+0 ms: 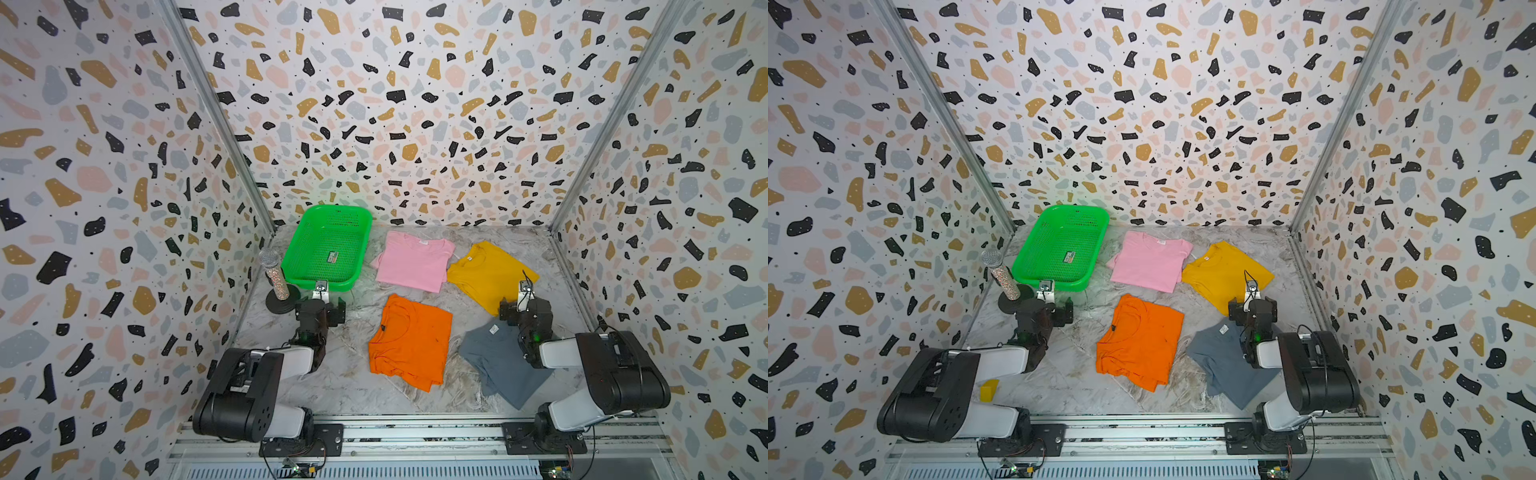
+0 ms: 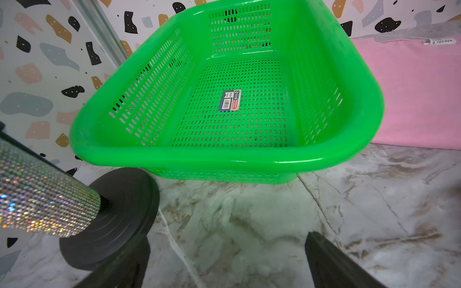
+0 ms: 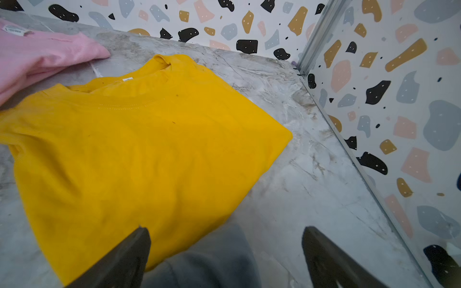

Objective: Put the folded t-shirts into the basket
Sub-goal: Adjust the bin at the corner of the board.

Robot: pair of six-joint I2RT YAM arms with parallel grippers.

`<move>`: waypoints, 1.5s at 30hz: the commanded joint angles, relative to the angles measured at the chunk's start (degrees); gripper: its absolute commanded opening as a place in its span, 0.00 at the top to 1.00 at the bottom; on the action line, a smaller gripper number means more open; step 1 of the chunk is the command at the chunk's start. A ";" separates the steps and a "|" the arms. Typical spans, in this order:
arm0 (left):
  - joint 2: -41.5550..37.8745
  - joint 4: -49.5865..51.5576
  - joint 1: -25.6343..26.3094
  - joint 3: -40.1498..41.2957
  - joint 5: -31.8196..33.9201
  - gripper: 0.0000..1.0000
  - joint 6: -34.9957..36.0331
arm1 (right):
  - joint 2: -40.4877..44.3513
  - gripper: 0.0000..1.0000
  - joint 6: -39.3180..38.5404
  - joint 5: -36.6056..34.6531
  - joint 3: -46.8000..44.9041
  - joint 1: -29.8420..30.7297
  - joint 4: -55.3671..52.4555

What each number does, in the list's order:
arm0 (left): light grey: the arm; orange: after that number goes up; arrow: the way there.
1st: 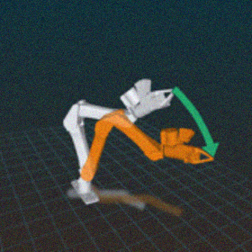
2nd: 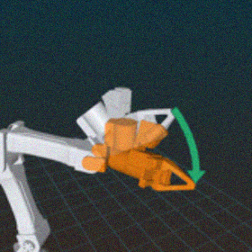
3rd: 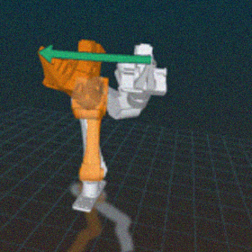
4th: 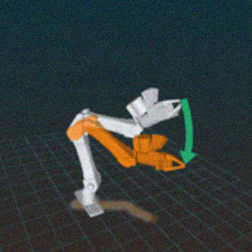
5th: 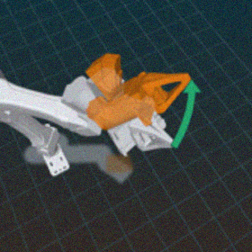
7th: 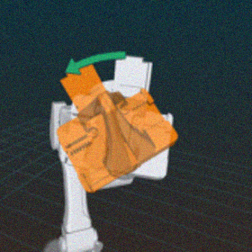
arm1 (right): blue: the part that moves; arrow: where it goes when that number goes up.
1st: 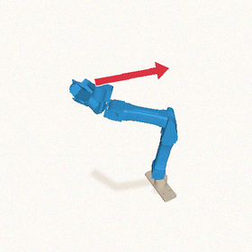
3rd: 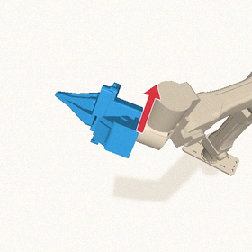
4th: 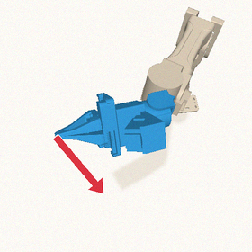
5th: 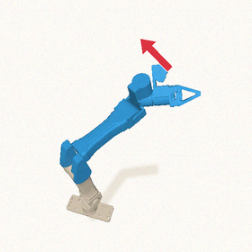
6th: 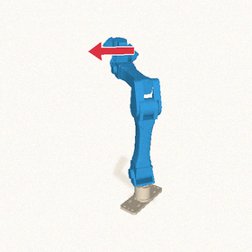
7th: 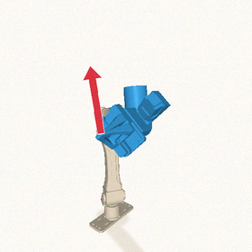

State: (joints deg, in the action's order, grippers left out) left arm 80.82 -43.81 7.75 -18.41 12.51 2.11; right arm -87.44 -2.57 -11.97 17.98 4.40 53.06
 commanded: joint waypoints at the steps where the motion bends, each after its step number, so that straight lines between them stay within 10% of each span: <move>1: -0.13 -2.42 0.16 -0.14 0.21 0.00 -0.36 | 0.60 0.00 0.49 0.09 1.18 0.17 -0.32; 25: 0.04 -2.09 0.16 -0.45 -0.12 0.00 -0.27 | 1.99 0.00 -0.06 0.85 0.18 0.25 1.20; 29: -2.90 -1.18 0.16 0.32 -4.65 0.00 1.53 | 11.01 0.00 -0.69 3.77 3.49 0.28 -11.67; 37: -22.56 44.75 0.16 -16.02 -17.27 0.00 5.76 | 26.86 0.00 -1.54 11.89 20.65 0.26 -44.25; 45: -9.52 71.13 0.29 -38.90 -26.45 0.00 11.15 | 20.53 0.00 -6.62 33.04 35.24 0.25 -67.00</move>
State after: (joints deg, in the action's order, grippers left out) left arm 66.11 13.39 7.75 -53.21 -9.08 10.41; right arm -64.53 -5.65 10.13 51.86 4.40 0.12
